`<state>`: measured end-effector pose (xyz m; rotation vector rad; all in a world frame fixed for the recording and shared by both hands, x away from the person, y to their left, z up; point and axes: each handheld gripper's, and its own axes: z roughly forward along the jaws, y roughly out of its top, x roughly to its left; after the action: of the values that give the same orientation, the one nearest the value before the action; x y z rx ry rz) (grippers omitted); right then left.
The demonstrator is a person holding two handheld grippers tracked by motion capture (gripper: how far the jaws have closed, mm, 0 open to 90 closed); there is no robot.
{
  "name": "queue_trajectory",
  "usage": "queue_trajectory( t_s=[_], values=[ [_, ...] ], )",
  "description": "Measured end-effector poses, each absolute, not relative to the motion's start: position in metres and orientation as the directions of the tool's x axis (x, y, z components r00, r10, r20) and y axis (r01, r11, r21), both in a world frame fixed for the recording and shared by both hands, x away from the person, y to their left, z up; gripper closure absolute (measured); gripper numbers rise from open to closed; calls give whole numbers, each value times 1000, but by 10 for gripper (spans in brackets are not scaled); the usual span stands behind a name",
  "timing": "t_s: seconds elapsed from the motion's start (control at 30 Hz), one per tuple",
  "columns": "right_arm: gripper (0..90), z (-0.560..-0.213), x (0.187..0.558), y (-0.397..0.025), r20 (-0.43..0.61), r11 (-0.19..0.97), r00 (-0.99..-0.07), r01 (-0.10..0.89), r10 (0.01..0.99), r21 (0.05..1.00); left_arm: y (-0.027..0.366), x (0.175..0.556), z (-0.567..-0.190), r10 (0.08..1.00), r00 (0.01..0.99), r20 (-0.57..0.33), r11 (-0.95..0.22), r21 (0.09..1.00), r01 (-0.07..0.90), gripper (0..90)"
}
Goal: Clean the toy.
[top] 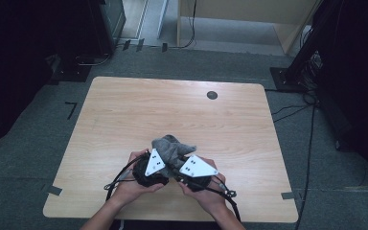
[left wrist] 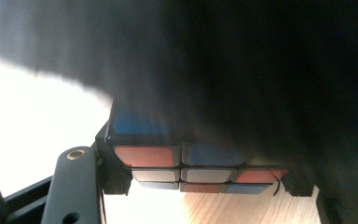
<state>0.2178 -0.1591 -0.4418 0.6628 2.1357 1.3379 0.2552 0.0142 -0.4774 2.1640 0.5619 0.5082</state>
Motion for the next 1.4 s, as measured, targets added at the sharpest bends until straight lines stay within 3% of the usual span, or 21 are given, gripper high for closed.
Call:
queue_trajectory(
  t_s=[0.07, 0.27, 0.43, 0.5, 0.67, 0.9, 1.13, 1.3, 1.4],
  values=[
    [669, -443, 218, -156, -196, 412, -735, 124, 650, 903, 15, 255, -479, 553, 817, 165, -561, 798, 219, 345],
    [675, -446, 236, -180, -111, 327, -666, 208, 738, 922, 17, 255, -477, 550, 819, 161, -554, 804, 214, 345],
    [668, -444, 222, -159, -158, 382, -763, 124, 627, 916, 16, 254, -480, 557, 813, 169, -561, 798, 219, 344],
    [671, -447, 223, -153, -195, 420, -755, 115, 626, 900, 18, 254, -482, 563, 810, 164, -565, 792, 232, 345],
    [677, -448, 240, -171, -105, 339, -703, 202, 704, 919, 22, 252, -479, 568, 806, 164, -554, 801, 227, 344],
    [675, -446, 222, -156, -187, 401, -767, 98, 613, 911, 16, 254, -479, 565, 808, 165, -553, 803, 223, 344],
    [679, -444, 236, -178, -142, 340, -677, 168, 722, 925, 20, 253, -477, 562, 814, 146, -526, 823, 215, 344],
    [673, -445, 224, -156, -191, 391, -755, 94, 628, 915, 20, 254, -479, 565, 811, 150, -539, 811, 226, 344],
    [676, -446, 225, -152, -194, 401, -759, 95, 621, 911, 21, 253, -480, 570, 806, 156, -540, 811, 225, 344]
  ],
)
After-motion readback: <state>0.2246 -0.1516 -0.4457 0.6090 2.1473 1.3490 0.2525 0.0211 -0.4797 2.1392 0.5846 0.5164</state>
